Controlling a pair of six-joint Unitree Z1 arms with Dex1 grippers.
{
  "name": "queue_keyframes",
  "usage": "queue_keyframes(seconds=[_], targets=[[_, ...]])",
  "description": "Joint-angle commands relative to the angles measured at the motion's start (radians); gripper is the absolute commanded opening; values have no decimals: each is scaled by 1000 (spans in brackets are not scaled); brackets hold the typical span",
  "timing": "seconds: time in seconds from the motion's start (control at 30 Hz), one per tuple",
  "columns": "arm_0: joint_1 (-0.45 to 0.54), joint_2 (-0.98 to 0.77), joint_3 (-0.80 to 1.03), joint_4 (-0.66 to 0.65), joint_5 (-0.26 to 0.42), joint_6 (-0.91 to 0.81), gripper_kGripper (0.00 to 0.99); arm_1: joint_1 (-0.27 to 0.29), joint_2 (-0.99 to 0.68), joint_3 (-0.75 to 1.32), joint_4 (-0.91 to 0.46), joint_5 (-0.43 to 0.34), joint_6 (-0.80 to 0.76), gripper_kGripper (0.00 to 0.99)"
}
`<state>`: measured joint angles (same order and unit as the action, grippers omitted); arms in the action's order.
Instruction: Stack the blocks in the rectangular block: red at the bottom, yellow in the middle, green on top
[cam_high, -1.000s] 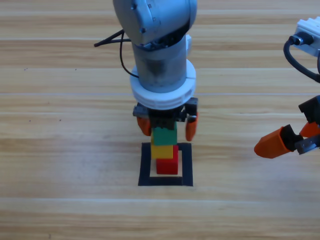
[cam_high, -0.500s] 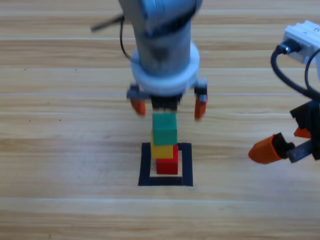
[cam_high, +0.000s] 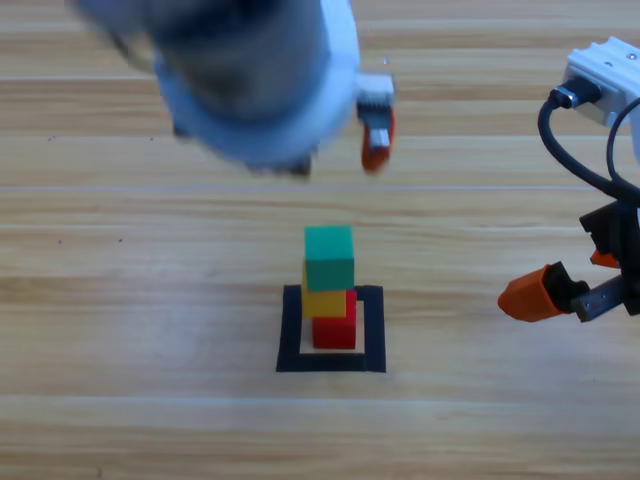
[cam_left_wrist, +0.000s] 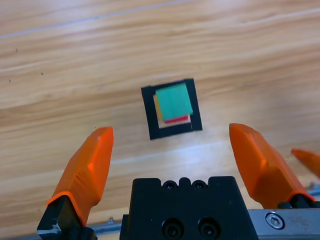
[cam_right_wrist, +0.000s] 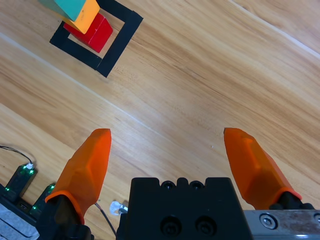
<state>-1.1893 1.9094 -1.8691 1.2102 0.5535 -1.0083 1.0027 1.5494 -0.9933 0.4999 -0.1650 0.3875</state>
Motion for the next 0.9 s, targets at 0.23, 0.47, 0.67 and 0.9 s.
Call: queue_keyframes(seconds=[0.23, 0.47, 0.67, 0.9], targets=[[-95, -159, 409, -238, 23, -36, 990, 25, -25, 51, -43, -5, 5, 990], [-93, -187, 426, -238, 26, -39, 990, 25, -9, 51, -47, -5, 5, 990], [-95, -207, 441, -236, 29, -43, 990, 25, -9, 51, -49, -5, 5, 990], [-95, -219, 455, -236, 31, -52, 990, 25, -8, 53, -49, -5, 5, 990]])
